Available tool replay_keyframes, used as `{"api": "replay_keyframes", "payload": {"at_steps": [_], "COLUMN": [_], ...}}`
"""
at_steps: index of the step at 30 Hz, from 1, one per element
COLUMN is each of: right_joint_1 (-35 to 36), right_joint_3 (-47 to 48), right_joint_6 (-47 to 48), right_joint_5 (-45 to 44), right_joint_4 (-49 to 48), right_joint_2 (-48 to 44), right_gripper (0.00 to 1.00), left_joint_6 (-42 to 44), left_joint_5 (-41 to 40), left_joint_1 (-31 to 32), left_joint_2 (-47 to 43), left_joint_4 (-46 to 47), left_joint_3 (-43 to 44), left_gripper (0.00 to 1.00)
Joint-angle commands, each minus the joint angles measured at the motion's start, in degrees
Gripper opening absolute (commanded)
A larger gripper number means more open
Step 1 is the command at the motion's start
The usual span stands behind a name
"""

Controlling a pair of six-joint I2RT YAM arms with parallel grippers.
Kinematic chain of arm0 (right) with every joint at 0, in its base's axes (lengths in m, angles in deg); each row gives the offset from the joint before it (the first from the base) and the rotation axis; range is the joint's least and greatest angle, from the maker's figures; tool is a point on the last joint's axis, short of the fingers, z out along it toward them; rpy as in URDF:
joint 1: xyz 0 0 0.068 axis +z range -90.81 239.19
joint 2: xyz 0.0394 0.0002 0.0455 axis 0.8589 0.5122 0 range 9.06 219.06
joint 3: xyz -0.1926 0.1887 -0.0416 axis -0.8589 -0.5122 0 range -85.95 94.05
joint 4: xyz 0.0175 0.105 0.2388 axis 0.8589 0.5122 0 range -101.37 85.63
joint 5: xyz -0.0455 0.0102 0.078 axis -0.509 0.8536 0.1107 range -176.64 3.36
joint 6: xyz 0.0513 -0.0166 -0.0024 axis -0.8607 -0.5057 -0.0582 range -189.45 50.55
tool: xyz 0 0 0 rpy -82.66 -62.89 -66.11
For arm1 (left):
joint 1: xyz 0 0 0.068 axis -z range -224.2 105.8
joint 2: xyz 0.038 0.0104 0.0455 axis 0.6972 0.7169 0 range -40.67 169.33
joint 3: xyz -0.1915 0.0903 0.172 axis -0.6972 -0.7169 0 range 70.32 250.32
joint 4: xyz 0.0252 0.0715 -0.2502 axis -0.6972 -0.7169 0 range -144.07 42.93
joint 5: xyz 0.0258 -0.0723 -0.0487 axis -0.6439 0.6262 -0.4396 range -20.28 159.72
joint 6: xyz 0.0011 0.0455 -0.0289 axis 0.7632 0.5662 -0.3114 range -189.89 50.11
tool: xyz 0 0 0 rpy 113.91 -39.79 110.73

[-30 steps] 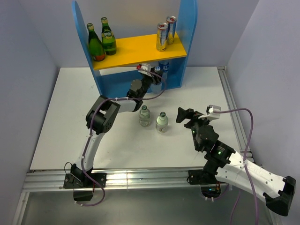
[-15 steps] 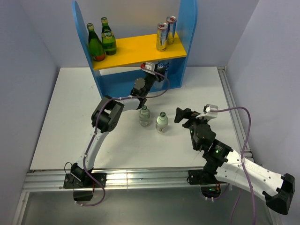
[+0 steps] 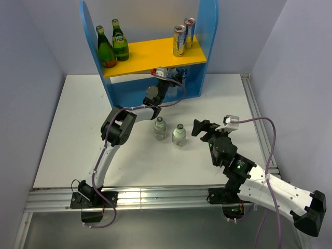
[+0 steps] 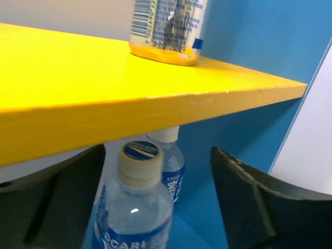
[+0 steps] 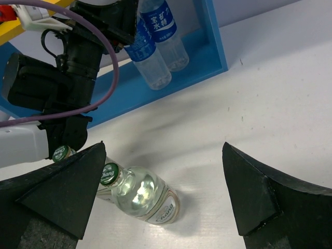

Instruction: Place and organize the beverage onto the shelf

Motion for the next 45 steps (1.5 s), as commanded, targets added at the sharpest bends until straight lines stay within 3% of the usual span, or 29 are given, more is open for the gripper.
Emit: {"api": "replay_keyframes", "payload": {"at_steps": [1, 10, 21, 26, 29, 30, 31, 32, 33, 35, 40, 42, 45], "right_joint_1": [0.19, 0.19, 0.19, 0.28, 0.28, 0.28, 0.28, 0.28, 0.19, 0.28, 0.37, 0.37, 0.37], "right_joint_3": [0.21, 0.21, 0.04, 0.13, -0.05, -0.22, -0.49, -0.49, -0.49, -0.49, -0.58, -0.84, -1.02], "right_joint_6": [-0.34, -0.43, -0.43, -0.34, -0.43, -0.43, -0.34, -0.43, -0.52, -0.61, -0.78, -0.87, -0.69], "right_joint_5": [-0.48, -0.57, -0.31, -0.57, -0.57, -0.40, -0.48, 0.04, 0.05, 0.31, 0.75, 0.57, 0.48], "right_joint_4": [-2.08, -2.08, -1.73, -1.12, -0.85, -1.03, -1.37, -1.47, -1.47, -1.55, -1.82, -2.17, -2.78], "right_joint_2": [-0.02, -0.28, -2.04, -3.45, -4.15, -4.50, -4.68, -4.85, -4.77, -4.77, -4.77, -4.77, -4.77], "right_gripper": [1.00, 1.00, 1.00, 1.00, 1.00, 1.00, 1.00, 1.00, 1.00, 1.00, 1.00, 1.00, 1.00], "left_joint_6": [-0.04, 0.04, 4.60, 8.74, 12.43, 12.96, 12.96, 12.44, 11.04, 8.77, 3.84, -1.33, -6.97], "left_joint_5": [-0.55, 1.73, -0.37, -7.37, -10.99, -10.66, -9.52, -7.60, -6.88, -6.00, -5.82, -5.38, -3.97], "left_joint_1": [-0.20, -0.29, -0.12, -0.03, -0.03, 0.32, 0.67, 0.94, 1.55, 2.87, 10.33, 11.57, 11.84], "left_joint_2": [-3.56, -7.69, -22.63, -29.48, -39.39, -47.08, -51.25, -59.47, -63.47, -74.77, -89.94, -93.12, -90.50], "left_joint_4": [5.09, 5.26, 8.60, 9.12, 4.25, -0.32, -5.76, -17.04, -20.11, -23.02, -34.72, -34.04, -29.04], "left_joint_3": [-0.23, -5.58, -25.70, -37.03, -48.10, -50.65, -54.42, -55.93, -57.78, -66.38, -77.37, -81.93, -87.56], "left_gripper": [0.91, 0.98, 0.99, 0.99, 0.98, 0.93, 0.79, 0.72, 0.74, 0.99, 0.99, 0.98, 0.95]}}
